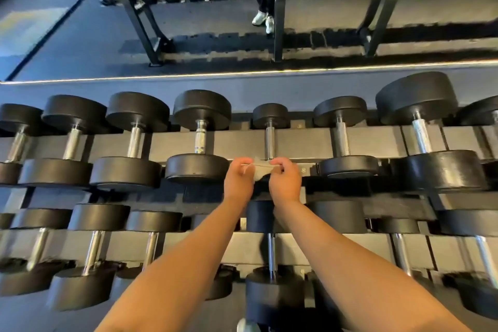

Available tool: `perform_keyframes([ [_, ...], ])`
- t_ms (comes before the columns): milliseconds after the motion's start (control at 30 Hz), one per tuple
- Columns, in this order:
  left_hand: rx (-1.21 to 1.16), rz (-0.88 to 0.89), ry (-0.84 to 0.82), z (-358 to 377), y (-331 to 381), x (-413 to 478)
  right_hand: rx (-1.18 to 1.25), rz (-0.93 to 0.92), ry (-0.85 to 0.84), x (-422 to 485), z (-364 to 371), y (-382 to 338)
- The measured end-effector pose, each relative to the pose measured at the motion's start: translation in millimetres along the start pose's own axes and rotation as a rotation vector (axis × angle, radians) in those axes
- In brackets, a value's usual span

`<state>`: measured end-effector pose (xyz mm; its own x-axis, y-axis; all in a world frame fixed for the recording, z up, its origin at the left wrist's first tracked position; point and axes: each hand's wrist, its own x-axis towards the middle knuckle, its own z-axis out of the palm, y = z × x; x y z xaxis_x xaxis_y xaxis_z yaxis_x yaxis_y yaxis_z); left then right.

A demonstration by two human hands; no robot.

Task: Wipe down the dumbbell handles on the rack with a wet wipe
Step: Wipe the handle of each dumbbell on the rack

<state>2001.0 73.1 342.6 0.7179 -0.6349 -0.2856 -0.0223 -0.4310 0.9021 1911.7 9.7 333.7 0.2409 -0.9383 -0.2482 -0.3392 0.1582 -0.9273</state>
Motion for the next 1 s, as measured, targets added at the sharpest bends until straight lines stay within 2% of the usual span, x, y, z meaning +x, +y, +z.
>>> perform_keyframes([
  [233, -0.028, -0.055, 0.034, 24, 5, 59, -0.028, 0.029, -0.054, 64, 2, 6],
  [500, 0.044, -0.051, 0.065, 44, 7, 118, -0.179, -0.08, -0.101, 116, 16, 18],
  [767, 0.0, -0.085, 0.024, 76, 12, 166, -0.017, 0.002, -0.043, 154, 31, 20],
  [867, -0.063, -0.13, 0.014, 91, 7, 173, 0.03, -0.002, -0.094, 163, 34, 19],
  [1000, -0.08, -0.181, 0.083, 111, 6, 180, 0.026, -0.019, -0.197, 171, 36, 21],
])
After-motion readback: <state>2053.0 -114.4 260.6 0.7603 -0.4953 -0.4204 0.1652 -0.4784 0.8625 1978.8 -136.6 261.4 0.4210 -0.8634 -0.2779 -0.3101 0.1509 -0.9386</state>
